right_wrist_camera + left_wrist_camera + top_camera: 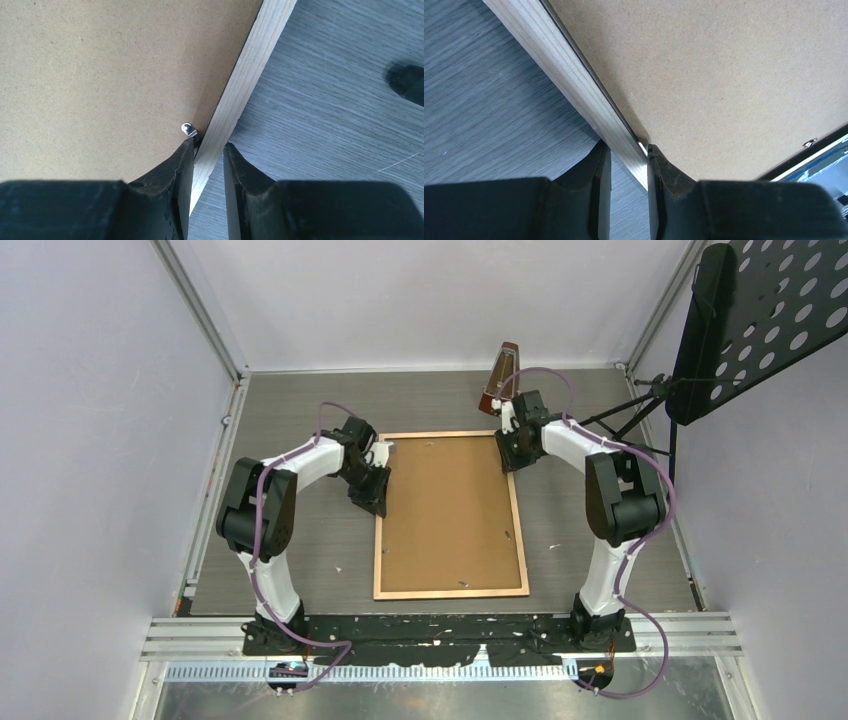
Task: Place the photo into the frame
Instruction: Install the photo frame at the center of the board.
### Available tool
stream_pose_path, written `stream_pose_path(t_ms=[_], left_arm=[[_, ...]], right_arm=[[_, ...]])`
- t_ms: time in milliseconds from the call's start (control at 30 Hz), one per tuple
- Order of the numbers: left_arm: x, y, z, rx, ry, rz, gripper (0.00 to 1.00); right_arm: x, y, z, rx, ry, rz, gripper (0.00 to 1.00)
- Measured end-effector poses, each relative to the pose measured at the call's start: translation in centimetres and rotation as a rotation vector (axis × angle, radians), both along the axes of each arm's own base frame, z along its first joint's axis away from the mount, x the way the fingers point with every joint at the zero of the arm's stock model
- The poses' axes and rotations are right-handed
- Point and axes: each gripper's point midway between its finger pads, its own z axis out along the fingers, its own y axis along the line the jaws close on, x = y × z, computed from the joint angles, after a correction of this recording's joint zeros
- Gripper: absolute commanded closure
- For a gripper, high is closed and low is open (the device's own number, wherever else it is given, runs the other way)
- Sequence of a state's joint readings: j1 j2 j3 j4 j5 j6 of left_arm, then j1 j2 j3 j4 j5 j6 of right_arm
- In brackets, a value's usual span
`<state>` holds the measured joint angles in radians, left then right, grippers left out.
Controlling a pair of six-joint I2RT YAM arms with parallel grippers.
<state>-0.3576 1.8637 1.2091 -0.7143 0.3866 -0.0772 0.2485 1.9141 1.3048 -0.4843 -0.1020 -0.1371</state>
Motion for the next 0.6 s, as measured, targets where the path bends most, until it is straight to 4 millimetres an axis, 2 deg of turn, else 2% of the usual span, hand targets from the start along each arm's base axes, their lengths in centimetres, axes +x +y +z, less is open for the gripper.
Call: stream_pose_path(t_ms=[233,467,600], left_arm=[[0.0,0.0,0.0,-0.001,0.001,0.002,1.00],[0.1,-0.1,0.0,-0.010,0.004,0.003,1.00],[0.1,-0.1,0.0,-0.010,0.003,0.003,1.00]], right_arm=[[0.2,0.0,0.1,-0.010,0.011,0.015,0.75],[0.7,0.0,0.3,-0.022,-0.006,0.053,0.50],[1.8,0.1,0.9,-0.025,-0.050,0.068,0.43]])
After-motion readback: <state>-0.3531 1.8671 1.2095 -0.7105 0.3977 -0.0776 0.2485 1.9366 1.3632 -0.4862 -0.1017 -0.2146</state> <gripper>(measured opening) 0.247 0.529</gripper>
